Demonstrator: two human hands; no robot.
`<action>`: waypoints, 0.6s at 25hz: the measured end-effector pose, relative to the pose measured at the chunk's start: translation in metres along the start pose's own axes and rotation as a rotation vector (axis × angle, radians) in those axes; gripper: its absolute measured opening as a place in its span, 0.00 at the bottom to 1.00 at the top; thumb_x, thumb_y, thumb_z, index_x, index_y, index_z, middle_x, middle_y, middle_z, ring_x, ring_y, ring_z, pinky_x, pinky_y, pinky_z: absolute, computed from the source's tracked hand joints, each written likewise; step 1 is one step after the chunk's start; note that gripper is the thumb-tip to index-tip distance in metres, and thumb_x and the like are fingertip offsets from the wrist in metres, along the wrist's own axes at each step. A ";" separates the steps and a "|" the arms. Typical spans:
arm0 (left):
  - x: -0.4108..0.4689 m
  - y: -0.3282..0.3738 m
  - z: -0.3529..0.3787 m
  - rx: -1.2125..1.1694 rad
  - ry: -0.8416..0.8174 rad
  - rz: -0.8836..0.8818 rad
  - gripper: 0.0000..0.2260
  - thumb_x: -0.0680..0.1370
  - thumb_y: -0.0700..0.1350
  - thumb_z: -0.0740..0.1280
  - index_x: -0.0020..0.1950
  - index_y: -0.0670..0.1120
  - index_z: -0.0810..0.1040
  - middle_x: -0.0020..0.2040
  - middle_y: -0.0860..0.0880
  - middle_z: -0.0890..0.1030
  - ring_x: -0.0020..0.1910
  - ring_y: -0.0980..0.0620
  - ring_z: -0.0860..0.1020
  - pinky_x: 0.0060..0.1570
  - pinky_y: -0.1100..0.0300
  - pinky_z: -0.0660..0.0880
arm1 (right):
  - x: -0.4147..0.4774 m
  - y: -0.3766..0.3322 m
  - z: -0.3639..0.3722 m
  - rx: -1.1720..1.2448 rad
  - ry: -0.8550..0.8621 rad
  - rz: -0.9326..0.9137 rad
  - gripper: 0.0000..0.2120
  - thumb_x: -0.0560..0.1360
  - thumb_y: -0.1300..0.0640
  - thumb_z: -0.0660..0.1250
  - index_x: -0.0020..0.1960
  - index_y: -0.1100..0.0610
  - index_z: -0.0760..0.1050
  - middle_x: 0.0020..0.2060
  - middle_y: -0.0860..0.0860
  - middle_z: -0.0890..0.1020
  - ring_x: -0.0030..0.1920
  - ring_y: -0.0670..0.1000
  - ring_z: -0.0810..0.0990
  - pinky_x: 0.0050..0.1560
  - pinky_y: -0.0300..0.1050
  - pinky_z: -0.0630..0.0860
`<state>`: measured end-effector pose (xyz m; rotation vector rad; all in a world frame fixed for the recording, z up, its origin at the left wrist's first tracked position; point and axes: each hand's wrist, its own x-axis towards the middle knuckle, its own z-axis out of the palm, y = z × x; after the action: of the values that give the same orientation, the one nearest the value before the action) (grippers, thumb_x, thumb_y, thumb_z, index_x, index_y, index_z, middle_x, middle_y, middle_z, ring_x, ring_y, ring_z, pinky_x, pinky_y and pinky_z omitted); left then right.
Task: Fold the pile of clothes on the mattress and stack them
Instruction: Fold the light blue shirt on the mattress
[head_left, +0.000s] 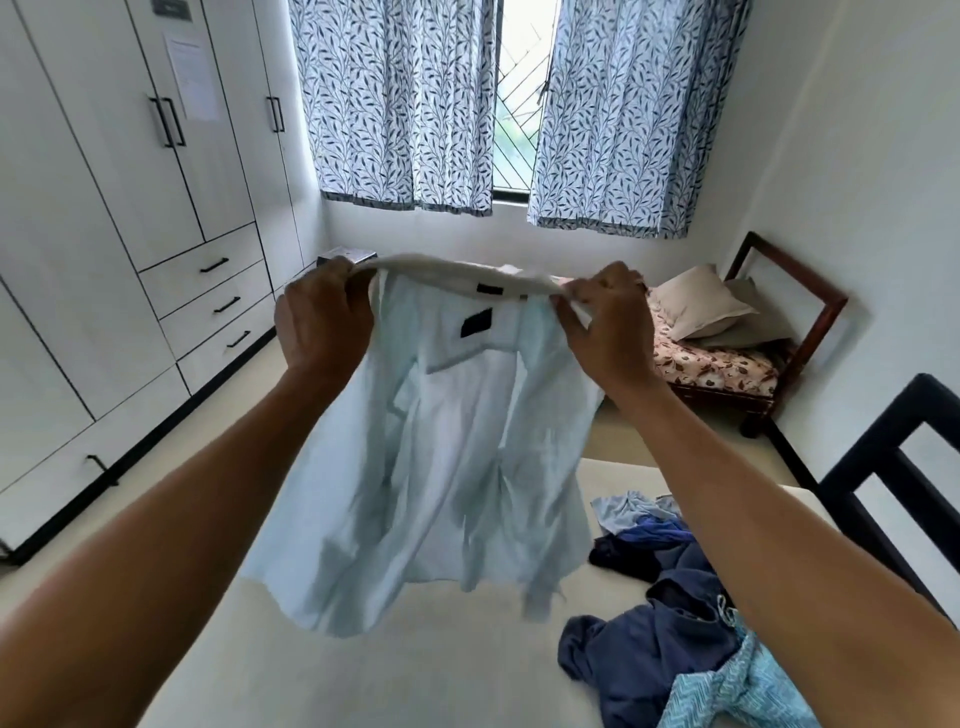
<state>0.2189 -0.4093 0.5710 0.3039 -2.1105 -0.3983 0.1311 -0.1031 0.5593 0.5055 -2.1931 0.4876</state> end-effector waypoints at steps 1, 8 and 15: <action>-0.002 -0.005 0.002 0.038 -0.060 0.031 0.11 0.83 0.49 0.66 0.50 0.43 0.83 0.44 0.36 0.84 0.43 0.31 0.80 0.39 0.50 0.67 | -0.005 0.006 0.007 -0.056 -0.102 -0.030 0.09 0.77 0.48 0.71 0.48 0.53 0.84 0.50 0.56 0.77 0.49 0.60 0.77 0.49 0.50 0.74; 0.016 -0.037 -0.004 0.093 -0.028 0.064 0.15 0.83 0.54 0.65 0.47 0.43 0.82 0.41 0.37 0.82 0.40 0.32 0.80 0.37 0.48 0.69 | 0.001 -0.016 -0.004 -0.060 -0.014 0.085 0.15 0.84 0.41 0.62 0.56 0.52 0.78 0.41 0.57 0.85 0.44 0.63 0.83 0.39 0.51 0.73; -0.004 -0.052 0.001 0.295 -0.412 0.075 0.13 0.83 0.51 0.66 0.52 0.42 0.84 0.45 0.37 0.84 0.46 0.34 0.83 0.44 0.47 0.77 | -0.017 0.004 0.020 0.006 -0.575 0.309 0.16 0.81 0.48 0.68 0.47 0.61 0.82 0.40 0.59 0.83 0.45 0.60 0.83 0.42 0.48 0.75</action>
<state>0.2235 -0.4555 0.5472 0.3326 -2.5827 -0.1061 0.1261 -0.1067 0.5333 0.3335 -2.8467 0.5610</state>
